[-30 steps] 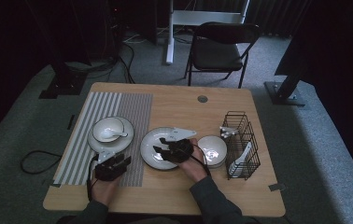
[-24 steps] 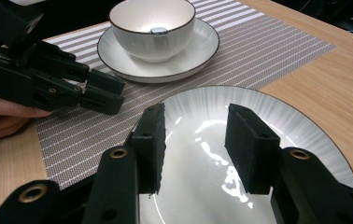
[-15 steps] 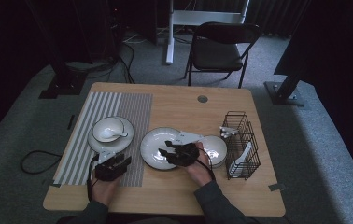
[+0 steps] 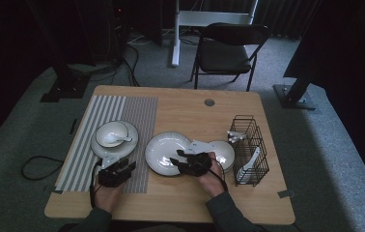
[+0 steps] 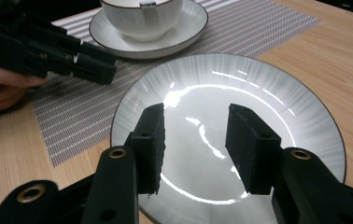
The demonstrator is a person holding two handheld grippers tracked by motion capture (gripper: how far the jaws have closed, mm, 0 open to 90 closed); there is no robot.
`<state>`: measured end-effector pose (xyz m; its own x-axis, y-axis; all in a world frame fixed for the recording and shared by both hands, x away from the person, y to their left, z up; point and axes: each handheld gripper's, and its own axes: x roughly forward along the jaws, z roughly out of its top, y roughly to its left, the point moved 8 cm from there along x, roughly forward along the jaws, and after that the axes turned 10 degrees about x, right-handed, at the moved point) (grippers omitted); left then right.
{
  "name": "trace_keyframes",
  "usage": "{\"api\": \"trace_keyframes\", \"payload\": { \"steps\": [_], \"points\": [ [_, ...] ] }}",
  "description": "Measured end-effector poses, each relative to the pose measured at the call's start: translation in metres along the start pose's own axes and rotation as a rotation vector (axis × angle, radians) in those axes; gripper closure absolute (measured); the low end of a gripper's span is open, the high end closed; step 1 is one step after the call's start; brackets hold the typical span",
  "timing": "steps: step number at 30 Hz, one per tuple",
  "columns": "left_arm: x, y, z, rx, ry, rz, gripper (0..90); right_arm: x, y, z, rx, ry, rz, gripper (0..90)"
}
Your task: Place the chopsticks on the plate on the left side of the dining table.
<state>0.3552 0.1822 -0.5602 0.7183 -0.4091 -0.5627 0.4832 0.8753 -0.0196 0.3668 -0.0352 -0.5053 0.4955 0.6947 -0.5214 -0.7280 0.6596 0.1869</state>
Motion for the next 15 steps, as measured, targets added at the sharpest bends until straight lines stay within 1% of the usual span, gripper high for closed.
{"api": "trace_keyframes", "payload": {
  "steps": [3,6,15],
  "points": [
    [-0.001,-0.001,0.002,0.005,-0.004,-0.003,61.4,-0.001,-0.001,-0.002,0.002,0.003,-0.002,56.8],
    [-0.002,-0.002,0.006,0.021,-0.006,-0.009,61.1,-0.003,-0.002,-0.006,0.007,0.006,-0.004,56.8],
    [-0.003,-0.004,0.013,0.032,-0.014,-0.024,60.5,-0.007,-0.004,-0.018,0.013,0.021,-0.015,56.7]
  ]
}}
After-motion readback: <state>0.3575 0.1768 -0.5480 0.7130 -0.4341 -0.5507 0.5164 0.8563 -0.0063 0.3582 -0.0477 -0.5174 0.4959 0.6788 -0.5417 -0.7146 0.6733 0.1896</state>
